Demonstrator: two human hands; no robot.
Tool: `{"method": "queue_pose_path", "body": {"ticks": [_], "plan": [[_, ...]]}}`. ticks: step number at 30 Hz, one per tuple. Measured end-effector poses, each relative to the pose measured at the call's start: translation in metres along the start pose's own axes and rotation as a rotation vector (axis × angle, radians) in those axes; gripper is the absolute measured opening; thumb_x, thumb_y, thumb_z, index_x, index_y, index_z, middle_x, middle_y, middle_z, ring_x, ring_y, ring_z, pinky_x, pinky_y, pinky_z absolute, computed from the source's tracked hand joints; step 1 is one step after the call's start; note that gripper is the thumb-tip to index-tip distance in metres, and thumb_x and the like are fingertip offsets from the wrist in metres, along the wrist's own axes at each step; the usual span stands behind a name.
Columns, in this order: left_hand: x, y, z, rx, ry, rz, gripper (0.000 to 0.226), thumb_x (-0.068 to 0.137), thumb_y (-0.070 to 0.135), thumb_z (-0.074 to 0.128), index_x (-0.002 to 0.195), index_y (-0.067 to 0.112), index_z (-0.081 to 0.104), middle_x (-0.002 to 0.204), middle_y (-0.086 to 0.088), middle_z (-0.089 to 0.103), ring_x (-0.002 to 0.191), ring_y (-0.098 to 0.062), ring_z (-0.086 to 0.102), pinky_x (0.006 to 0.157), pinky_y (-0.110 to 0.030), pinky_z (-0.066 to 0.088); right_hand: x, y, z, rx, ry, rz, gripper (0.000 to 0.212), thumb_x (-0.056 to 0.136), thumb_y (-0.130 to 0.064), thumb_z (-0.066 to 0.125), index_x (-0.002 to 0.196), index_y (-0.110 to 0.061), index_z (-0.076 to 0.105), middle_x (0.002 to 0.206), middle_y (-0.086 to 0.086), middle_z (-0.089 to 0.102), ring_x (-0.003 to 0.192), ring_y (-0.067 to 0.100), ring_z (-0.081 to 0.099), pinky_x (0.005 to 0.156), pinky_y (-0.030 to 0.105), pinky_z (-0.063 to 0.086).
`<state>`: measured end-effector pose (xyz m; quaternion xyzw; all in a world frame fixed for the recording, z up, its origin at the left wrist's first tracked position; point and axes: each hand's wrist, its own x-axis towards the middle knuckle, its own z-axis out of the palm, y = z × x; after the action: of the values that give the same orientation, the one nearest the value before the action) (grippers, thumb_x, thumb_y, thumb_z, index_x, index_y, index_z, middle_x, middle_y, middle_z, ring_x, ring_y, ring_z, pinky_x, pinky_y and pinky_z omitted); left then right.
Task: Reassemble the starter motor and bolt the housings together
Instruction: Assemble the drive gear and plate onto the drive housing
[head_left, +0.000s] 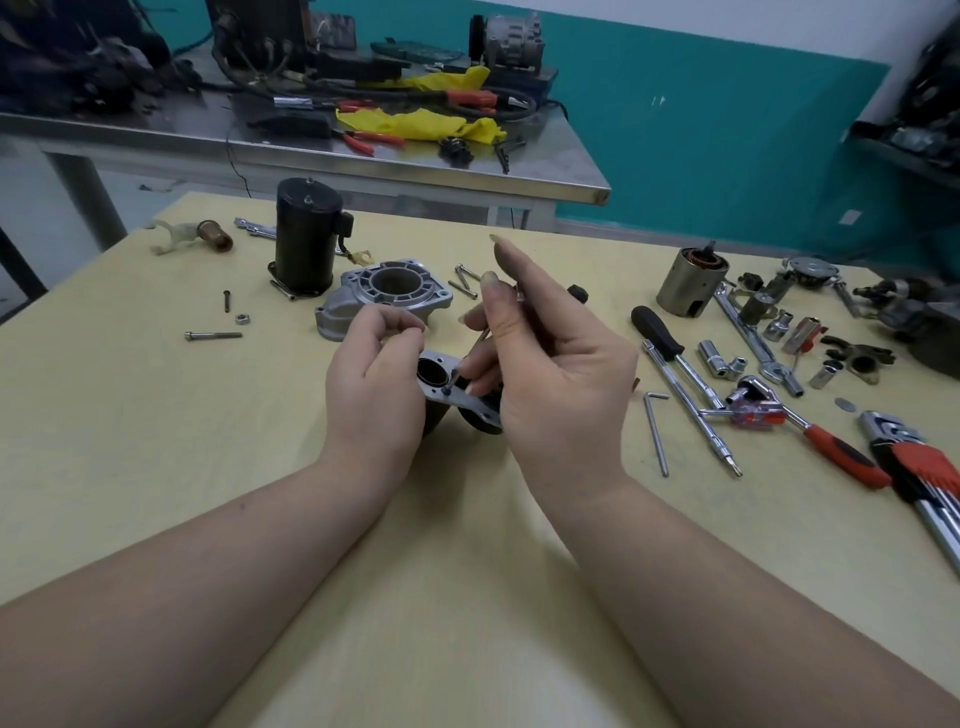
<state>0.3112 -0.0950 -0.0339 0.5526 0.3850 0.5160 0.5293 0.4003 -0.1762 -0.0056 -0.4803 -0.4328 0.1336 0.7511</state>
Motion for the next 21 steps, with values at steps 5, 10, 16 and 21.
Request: {"method": "queue_pose_path", "body": {"ticks": [5,10,16,21], "plan": [[0.003,-0.003,-0.002,0.026,0.007,0.005,0.017,0.099,0.012,0.058,0.087,0.021,0.065,0.075,0.016,0.06,0.077,-0.004,0.053,0.073,-0.032,0.043,0.009,-0.01,-0.013,-0.049,-0.23,-0.022,0.035,0.102,-0.03,0.061,0.131,-0.013,0.071,0.087,-0.003,0.073,0.064,0.027,0.071,0.058,0.029,0.055],[0.003,-0.005,-0.001,0.051,-0.009,0.041,0.018,0.1,0.009,0.057,0.088,0.02,0.065,0.07,0.021,0.058,0.068,0.004,0.05,0.059,-0.012,0.04,0.02,-0.02,-0.015,-0.136,-0.238,-0.03,0.033,0.104,-0.033,0.063,0.091,-0.007,0.077,0.066,0.016,0.067,0.051,0.035,0.064,0.047,0.034,0.048],[0.001,-0.006,-0.002,0.07,-0.04,0.075,0.016,0.1,0.01,0.057,0.088,0.02,0.063,0.069,0.019,0.055,0.066,0.001,0.047,0.055,-0.013,0.037,0.029,-0.025,-0.007,-0.227,-0.228,-0.07,0.012,0.101,-0.027,0.07,0.107,-0.018,0.071,0.067,0.006,0.071,0.046,0.02,0.068,0.045,0.021,0.047],[0.0,-0.005,-0.002,0.033,-0.047,0.04,0.01,0.09,0.022,0.056,0.086,0.024,0.065,0.071,0.019,0.056,0.069,-0.001,0.049,0.066,-0.024,0.042,0.04,-0.032,-0.025,-0.548,-0.347,-0.233,0.023,0.105,-0.025,0.064,0.094,-0.008,0.074,0.072,0.0,0.072,0.055,0.014,0.07,0.05,0.025,0.05]]}}
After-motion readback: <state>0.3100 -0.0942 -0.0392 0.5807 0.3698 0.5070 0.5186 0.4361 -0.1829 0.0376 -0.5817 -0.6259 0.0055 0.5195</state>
